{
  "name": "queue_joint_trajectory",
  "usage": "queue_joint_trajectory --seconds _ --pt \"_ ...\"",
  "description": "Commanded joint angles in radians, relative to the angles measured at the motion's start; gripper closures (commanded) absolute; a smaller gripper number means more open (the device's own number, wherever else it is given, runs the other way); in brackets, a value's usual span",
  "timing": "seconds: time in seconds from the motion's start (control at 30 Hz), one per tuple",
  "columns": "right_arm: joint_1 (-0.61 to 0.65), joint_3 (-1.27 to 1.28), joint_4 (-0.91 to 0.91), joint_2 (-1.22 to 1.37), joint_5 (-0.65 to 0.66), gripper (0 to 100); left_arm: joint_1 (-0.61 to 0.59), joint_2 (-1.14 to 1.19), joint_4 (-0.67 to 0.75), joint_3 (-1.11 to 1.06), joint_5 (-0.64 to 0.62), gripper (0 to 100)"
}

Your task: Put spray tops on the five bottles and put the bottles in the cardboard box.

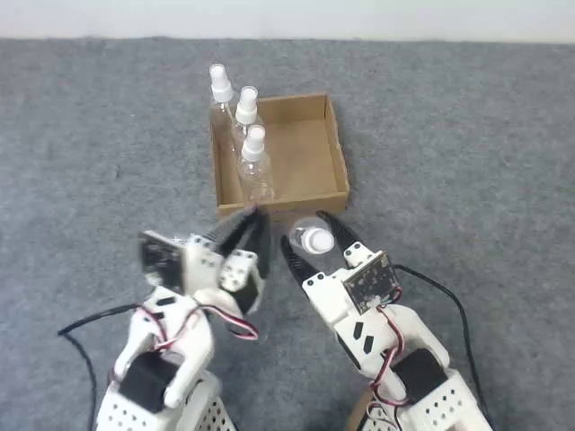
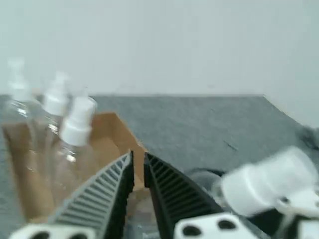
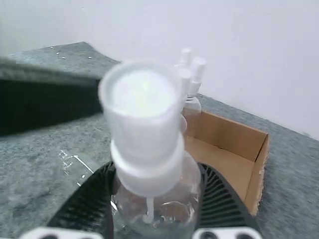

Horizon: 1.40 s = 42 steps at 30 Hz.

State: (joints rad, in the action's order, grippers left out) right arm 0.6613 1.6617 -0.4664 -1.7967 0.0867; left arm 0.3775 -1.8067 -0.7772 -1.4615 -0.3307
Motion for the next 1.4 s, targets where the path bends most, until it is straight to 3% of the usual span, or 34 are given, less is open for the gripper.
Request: queue_joint_trajectory --seconds 0.0,0.27,0.57,0.93,1.37 --pt "-0.018 0.018 0.019 -0.015 -0.014 94.7 -0.141 -0.018 0.052 0.108 0.000 97" --pt "-0.019 0.021 0.018 -0.015 -0.014 94.7 -0.222 -0.018 0.074 0.111 0.005 97" --pt "-0.067 0.021 -0.018 -0.015 -0.014 94.7 -0.486 -0.018 0.032 0.073 0.000 97" --pt "-0.068 0.021 -0.024 -0.015 -0.008 94.7 -0.683 -0.018 0.038 -0.147 0.000 97" --pt "-0.068 -0.025 -0.047 -0.002 -0.008 94.7 -0.724 -0.018 0.040 -0.197 0.005 97"
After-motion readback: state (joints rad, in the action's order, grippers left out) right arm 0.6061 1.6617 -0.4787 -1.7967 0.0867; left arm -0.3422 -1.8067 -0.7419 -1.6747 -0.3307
